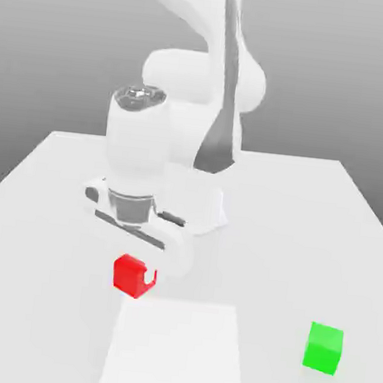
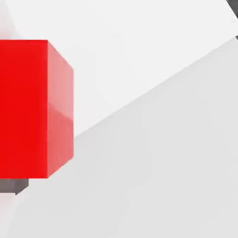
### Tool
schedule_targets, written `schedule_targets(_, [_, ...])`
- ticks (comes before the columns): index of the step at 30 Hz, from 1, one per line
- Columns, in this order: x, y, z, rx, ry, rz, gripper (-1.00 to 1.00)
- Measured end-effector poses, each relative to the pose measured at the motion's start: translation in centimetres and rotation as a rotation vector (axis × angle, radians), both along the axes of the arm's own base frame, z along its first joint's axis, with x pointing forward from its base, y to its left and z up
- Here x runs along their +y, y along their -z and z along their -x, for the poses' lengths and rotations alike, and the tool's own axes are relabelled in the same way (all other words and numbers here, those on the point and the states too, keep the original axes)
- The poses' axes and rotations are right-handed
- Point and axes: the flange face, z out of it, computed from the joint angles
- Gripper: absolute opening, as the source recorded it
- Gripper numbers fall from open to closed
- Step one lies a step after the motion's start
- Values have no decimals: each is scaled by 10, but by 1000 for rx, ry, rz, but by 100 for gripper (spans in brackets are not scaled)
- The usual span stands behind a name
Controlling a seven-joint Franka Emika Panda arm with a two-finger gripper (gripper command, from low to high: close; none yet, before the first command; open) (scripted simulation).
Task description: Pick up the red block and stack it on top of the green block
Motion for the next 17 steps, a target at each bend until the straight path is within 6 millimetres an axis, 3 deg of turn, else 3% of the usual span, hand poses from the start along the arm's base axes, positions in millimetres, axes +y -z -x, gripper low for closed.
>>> schedule_targets(4, [110, -13, -30, 1, -262, 5, -100])
schedule_targets(6, [168, -20, -33, 1, -382, 3, -100])
schedule_targets(8, [234, -28, -25, 0, -517, -2, -100])
schedule_targets(9, [252, -27, -22, 0, -552, -4, -100])
schedule_targets(10, [257, -20, -24, -1, -556, -5, -100])
schedule_targets(14, [260, 24, -26, -1, -559, -6, -100])
schedule_targets(15, [260, 30, -25, 0, -559, -7, 100])
schedule_targets(17, [260, 30, -25, 0, -559, -7, 100])
